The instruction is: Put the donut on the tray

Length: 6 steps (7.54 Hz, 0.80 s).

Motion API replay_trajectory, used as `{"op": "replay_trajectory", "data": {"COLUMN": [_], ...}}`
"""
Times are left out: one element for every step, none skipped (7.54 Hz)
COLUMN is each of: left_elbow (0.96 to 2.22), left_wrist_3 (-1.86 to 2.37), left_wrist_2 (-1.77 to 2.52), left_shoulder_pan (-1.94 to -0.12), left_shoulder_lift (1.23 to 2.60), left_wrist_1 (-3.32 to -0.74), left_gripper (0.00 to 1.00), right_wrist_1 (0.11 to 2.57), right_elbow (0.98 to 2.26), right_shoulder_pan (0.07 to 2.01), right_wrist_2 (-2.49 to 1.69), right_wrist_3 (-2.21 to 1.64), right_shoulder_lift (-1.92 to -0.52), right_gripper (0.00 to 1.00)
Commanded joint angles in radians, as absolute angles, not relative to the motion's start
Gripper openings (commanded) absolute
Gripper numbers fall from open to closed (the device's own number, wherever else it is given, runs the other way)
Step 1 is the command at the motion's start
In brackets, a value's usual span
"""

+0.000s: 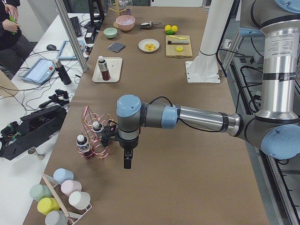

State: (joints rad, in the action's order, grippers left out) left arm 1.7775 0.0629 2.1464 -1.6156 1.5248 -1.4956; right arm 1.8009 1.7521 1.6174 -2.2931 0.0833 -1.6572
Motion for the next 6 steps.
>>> {"op": "replay_trajectory", "data": {"left_elbow": [1.784,1.783,1.781,1.781,1.779,1.778], "left_wrist_3": [0.061,0.061,0.061,0.061,0.061,0.061], "left_wrist_2": [2.149,2.148,2.148,2.148,2.148,2.146], "left_shoulder_pan": [-1.615,-1.615,-1.615,-1.615,-1.615,-1.615], "left_shoulder_lift": [1.528,1.526,1.525,1.523,1.522,1.52], "left_wrist_1": [-1.497,-1.496,-1.494,-1.494,-1.494,-1.494], "left_gripper": [0.98,0.98,0.98,0.98,0.98,0.98], "right_wrist_1": [1.801,1.801,1.801,1.801,1.801,1.801], "right_elbow": [1.753,1.753,1.753,1.753,1.753,1.753], "right_shoulder_pan": [1.62,1.621,1.624,1.628,1.629,1.629], "right_wrist_2": [-2.296,-2.296,-2.298,-2.298,-2.298,-2.298], "right_wrist_3": [0.084,0.084,0.086,0.086,0.084,0.086], "right_shoulder_lift": [-1.66,-1.661,-1.661,-1.661,-1.661,-1.661], "right_gripper": [1.0,1.0,1.0,1.0,1.0,1.0]}}
